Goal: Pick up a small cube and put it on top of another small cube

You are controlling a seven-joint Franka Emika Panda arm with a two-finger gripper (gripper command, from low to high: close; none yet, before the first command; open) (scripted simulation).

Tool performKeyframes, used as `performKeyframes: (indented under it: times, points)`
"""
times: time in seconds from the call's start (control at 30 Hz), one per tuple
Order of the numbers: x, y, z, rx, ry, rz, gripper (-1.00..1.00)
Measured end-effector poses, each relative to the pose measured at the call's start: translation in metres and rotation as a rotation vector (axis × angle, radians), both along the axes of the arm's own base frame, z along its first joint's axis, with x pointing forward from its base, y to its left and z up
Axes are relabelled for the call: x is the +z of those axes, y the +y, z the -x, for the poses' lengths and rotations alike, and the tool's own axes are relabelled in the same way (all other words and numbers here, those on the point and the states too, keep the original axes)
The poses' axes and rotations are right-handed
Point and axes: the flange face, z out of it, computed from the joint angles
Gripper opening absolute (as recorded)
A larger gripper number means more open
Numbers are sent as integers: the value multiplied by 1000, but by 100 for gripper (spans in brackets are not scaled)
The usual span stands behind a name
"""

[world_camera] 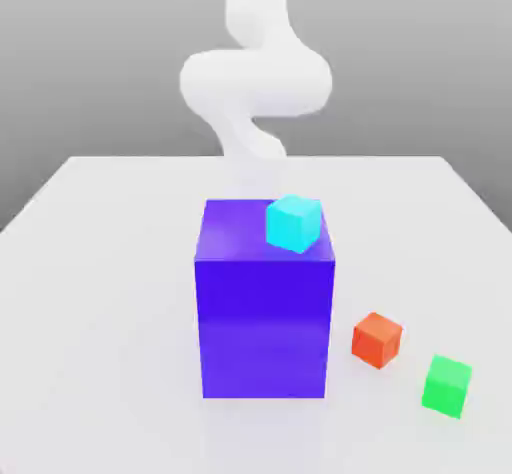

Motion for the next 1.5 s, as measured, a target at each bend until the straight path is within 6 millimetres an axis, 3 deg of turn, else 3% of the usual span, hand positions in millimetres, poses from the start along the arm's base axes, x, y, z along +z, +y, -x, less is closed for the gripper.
performKeyframes:
  times: [0.3,0.47,0.6,0.87,1.1,1.23,1.27,1.5]
  points:
    - [-98,-71,-98,-118,199,-66,0]
    - [-166,-116,-136,-191,304,-100,0]
    - [-226,-157,-155,-259,388,-126,0]
    - [-357,-229,-168,-379,555,-169,0]
    - [-479,-289,-145,-489,702,-200,0]
    - [-546,-297,-141,-503,723,-203,0]
    - [-557,-297,-140,-504,724,-203,-100]
    - [-556,-297,-140,-504,724,-204,-100]
